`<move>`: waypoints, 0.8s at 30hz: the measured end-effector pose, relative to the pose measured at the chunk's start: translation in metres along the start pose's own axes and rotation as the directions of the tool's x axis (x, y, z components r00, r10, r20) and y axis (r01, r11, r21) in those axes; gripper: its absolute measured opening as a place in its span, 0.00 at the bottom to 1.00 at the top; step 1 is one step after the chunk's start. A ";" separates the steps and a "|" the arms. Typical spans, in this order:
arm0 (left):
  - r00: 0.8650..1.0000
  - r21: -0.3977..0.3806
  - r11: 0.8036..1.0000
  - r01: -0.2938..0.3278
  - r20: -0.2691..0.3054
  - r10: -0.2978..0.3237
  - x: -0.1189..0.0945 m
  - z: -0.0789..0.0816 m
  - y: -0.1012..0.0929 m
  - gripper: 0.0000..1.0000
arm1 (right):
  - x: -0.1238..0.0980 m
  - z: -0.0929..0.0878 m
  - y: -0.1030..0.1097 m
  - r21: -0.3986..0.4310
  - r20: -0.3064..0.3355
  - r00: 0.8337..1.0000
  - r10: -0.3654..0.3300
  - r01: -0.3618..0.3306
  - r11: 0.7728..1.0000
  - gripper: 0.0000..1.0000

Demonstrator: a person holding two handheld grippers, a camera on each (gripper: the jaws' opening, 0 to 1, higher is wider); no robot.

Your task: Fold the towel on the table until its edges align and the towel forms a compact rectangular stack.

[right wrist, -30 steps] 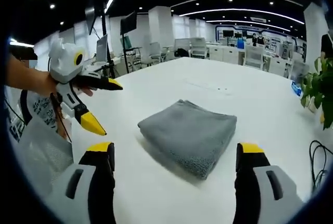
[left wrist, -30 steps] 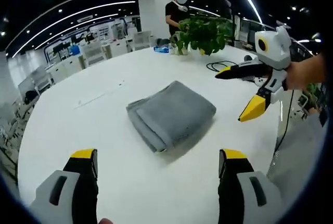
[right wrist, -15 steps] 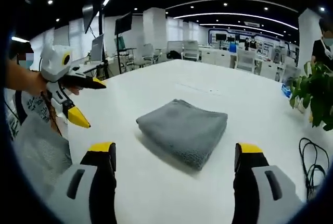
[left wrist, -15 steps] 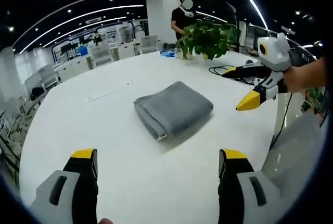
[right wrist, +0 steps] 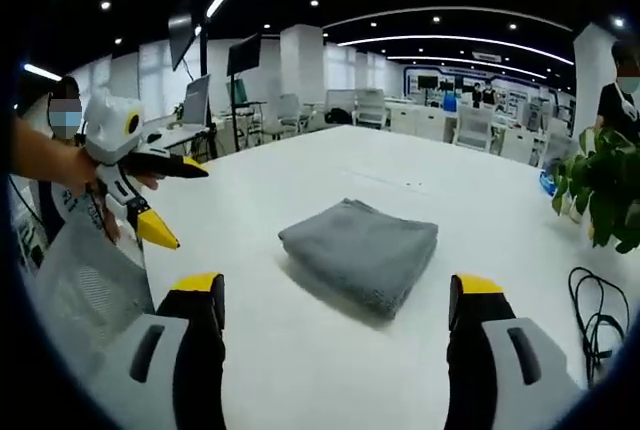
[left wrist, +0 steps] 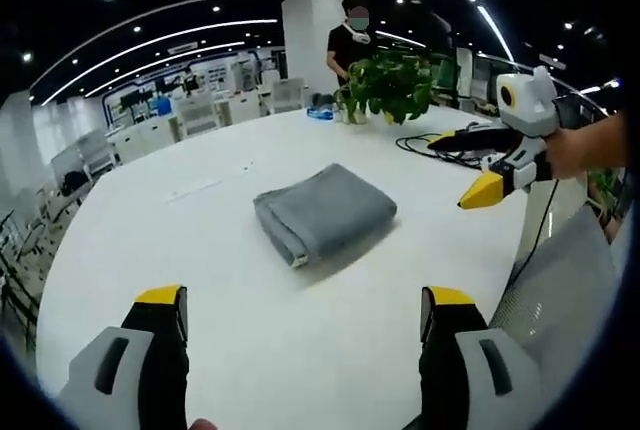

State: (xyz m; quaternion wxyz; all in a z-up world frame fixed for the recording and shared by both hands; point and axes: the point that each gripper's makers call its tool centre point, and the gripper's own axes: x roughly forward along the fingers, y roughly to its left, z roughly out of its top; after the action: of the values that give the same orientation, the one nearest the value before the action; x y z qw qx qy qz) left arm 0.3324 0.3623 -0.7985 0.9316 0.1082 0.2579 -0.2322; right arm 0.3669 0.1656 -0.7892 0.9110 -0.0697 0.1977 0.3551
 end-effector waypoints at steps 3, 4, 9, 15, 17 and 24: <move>1.000 -0.016 1.000 -0.007 0.010 0.008 -0.004 0.001 -0.001 0.99 | -0.007 0.002 0.003 0.013 0.018 1.000 -0.003 0.002 1.000 0.94; 1.000 -0.019 1.000 -0.009 0.015 0.010 -0.005 0.001 -0.002 0.99 | -0.008 0.001 0.004 0.012 0.021 1.000 -0.003 0.003 1.000 0.94; 0.999 -0.029 0.999 -0.024 0.031 0.025 -0.010 0.001 -0.005 0.99 | -0.015 -0.005 0.004 0.010 0.024 1.000 -0.018 0.017 1.000 0.94; 0.999 -0.030 0.999 -0.029 0.030 0.030 -0.012 -0.005 -0.010 0.99 | -0.020 -0.016 0.003 0.017 0.015 0.999 -0.028 0.028 0.999 0.93; 0.999 -0.031 0.999 -0.030 0.031 0.031 -0.013 -0.005 -0.010 0.99 | -0.022 -0.019 0.004 0.029 0.012 1.000 -0.027 0.027 0.999 0.93; 0.998 -0.023 0.999 -0.039 0.052 0.040 -0.020 -0.003 -0.013 0.99 | -0.029 -0.024 0.006 0.028 0.017 0.999 -0.029 0.029 0.999 0.91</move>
State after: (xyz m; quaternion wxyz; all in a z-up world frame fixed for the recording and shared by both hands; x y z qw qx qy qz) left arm 0.3102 0.3594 -0.7913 0.9436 0.0969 0.2337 -0.2136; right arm 0.3353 0.1456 -0.7991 0.9187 -0.0568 0.1934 0.3396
